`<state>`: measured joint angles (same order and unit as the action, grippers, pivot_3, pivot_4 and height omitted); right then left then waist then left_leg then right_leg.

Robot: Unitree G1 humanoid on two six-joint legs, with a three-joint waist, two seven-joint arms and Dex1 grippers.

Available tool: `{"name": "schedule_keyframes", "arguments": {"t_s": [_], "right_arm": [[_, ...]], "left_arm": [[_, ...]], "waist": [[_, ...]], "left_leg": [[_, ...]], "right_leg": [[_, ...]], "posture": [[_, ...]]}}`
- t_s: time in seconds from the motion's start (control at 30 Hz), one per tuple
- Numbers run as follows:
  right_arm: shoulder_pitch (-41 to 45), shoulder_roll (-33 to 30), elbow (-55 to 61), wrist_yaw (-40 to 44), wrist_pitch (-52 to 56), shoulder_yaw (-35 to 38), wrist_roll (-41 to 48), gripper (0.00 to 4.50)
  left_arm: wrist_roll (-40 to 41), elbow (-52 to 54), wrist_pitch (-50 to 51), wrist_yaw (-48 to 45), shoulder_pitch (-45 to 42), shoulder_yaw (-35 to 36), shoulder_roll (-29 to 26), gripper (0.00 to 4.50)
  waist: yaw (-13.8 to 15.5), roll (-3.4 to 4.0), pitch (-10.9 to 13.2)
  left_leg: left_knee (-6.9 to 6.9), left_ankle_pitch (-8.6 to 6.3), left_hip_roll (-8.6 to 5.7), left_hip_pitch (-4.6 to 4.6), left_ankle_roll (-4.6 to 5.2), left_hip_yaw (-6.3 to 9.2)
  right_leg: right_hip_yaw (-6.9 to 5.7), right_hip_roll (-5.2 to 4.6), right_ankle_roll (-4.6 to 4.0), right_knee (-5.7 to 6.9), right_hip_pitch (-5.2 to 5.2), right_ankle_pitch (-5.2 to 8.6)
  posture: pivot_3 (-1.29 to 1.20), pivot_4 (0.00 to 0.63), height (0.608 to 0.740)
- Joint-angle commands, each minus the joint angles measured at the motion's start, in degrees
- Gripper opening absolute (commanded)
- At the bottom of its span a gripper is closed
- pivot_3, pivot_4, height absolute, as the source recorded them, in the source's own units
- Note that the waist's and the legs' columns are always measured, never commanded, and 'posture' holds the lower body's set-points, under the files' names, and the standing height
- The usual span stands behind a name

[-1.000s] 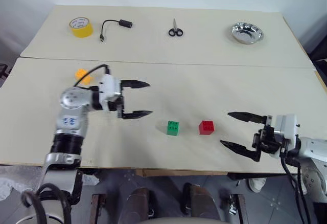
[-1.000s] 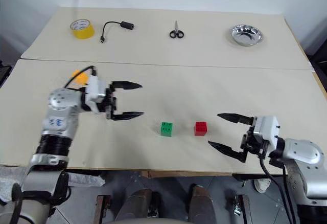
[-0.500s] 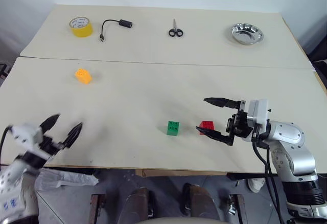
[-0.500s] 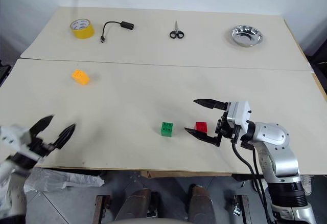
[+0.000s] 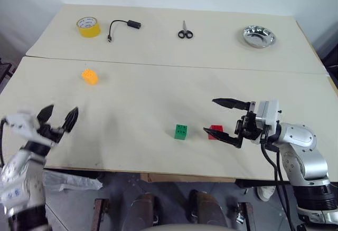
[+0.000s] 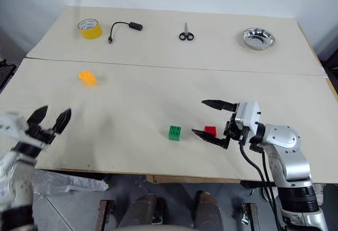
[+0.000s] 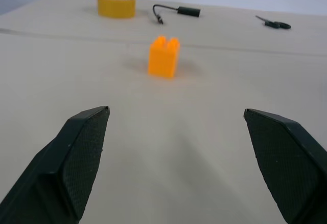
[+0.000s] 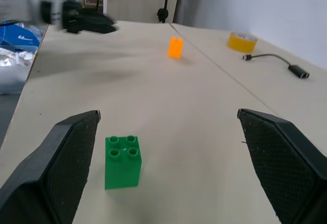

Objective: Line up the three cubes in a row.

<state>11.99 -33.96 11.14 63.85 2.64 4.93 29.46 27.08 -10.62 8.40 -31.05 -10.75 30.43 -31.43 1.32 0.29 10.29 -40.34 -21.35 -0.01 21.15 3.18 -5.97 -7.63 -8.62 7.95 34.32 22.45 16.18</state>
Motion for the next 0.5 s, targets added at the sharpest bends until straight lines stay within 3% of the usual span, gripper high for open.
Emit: {"name": "schedule_keyframes", "arguments": {"t_s": [0.03,0.3,0.5], "right_arm": [[0.3,-0.8,0.9,-0.5,0.6,0.6,0.3,4.50],[-2.4,0.0,4.3,-4.0,1.3,0.9,-0.4,4.50],[-5.4,-0.2,7.0,-6.3,2.0,1.4,-0.1,4.50]], "left_arm": [[-4.2,-14.6,-2.8,-1.2,-11.3,-3.8,-3.2,4.49],[-13.0,-47.2,-12.5,-0.4,-35.0,-10.7,-5.2,4.49],[-17.3,-58.9,-15.2,1.0,-42.4,-13.4,-6.7,4.49]], "waist": [[0.0,-0.02,0.0],[-1.2,-0.09,0.0],[-1.7,-0.15,0.0]], "left_leg": [[0.00,0.00,-0.03,-0.01,0.00,-0.02],[0.24,-0.01,-0.24,0.02,-0.02,-0.09],[0.27,-0.01,-0.23,0.03,-0.02,-0.17]], "right_leg": [[-0.01,0.02,0.00,0.01,-0.01,0.00],[-0.35,0.08,0.01,-0.09,0.09,0.00],[-0.48,0.05,0.01,-0.16,0.09,0.01]], "posture": [[0.00,0.150,0.740],[0.00,0.150,0.740],[0.00,0.150,0.740]]}}
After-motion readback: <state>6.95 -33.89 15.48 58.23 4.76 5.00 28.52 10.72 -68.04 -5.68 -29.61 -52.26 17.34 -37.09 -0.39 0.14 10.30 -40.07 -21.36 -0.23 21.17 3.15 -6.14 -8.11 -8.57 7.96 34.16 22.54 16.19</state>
